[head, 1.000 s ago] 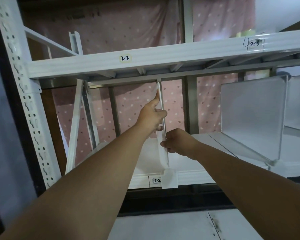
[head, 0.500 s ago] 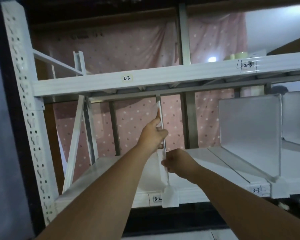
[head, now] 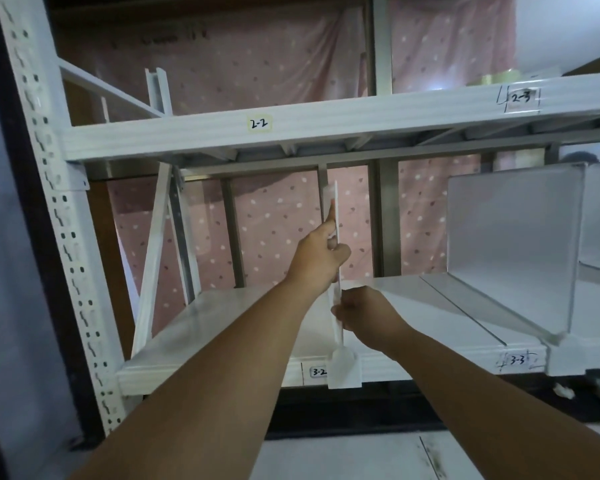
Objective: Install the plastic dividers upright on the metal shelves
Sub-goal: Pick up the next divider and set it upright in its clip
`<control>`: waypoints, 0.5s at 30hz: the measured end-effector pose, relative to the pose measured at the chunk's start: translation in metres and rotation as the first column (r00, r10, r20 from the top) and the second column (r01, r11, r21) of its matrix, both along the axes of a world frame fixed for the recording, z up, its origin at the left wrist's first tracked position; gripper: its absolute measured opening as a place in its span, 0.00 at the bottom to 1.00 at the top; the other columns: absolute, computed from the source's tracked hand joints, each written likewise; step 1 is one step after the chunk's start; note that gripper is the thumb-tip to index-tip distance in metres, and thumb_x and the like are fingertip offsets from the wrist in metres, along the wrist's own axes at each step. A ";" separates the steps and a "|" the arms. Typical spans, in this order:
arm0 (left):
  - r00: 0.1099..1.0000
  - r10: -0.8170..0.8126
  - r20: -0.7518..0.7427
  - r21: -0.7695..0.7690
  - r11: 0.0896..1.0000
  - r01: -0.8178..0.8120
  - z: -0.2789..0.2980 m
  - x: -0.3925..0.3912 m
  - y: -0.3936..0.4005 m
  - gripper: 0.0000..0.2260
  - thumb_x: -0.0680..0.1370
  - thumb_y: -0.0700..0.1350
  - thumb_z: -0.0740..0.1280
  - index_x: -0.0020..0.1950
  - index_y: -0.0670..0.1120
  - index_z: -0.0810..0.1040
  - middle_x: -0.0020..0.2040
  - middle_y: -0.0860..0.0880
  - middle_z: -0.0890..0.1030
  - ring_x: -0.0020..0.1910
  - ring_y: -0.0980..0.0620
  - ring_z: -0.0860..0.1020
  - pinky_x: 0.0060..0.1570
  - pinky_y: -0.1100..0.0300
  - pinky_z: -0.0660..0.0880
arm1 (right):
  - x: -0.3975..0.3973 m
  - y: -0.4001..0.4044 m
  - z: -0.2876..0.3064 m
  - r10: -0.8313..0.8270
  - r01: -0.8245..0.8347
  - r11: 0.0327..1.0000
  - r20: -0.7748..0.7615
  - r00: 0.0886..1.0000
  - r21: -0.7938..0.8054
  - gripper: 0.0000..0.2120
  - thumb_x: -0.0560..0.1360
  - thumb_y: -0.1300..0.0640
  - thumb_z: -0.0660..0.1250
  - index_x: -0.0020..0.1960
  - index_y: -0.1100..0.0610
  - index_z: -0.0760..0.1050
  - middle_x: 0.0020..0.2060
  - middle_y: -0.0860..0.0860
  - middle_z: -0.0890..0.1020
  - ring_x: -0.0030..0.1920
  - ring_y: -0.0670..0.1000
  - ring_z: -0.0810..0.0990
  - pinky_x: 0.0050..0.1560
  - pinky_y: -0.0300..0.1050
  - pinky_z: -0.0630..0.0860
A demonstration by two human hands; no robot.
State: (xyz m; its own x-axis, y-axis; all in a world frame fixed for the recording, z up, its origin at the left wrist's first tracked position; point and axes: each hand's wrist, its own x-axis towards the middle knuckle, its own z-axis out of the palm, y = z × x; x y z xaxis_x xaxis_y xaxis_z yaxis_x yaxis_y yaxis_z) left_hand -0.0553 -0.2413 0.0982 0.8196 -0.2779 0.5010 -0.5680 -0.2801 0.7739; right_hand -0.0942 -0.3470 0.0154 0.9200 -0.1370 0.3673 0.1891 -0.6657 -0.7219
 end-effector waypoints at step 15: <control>1.000 0.021 0.005 0.003 1.000 -0.021 -0.019 0.001 0.005 0.22 0.82 0.43 0.65 0.77 0.48 0.70 0.68 0.38 0.78 0.67 0.34 0.77 0.57 0.41 0.82 | 0.000 0.003 -0.013 -0.048 0.049 0.998 0.022 0.999 -0.047 0.12 0.77 0.57 0.64 0.41 0.65 0.79 0.37 0.59 0.83 0.40 0.58 0.81 0.42 0.48 0.76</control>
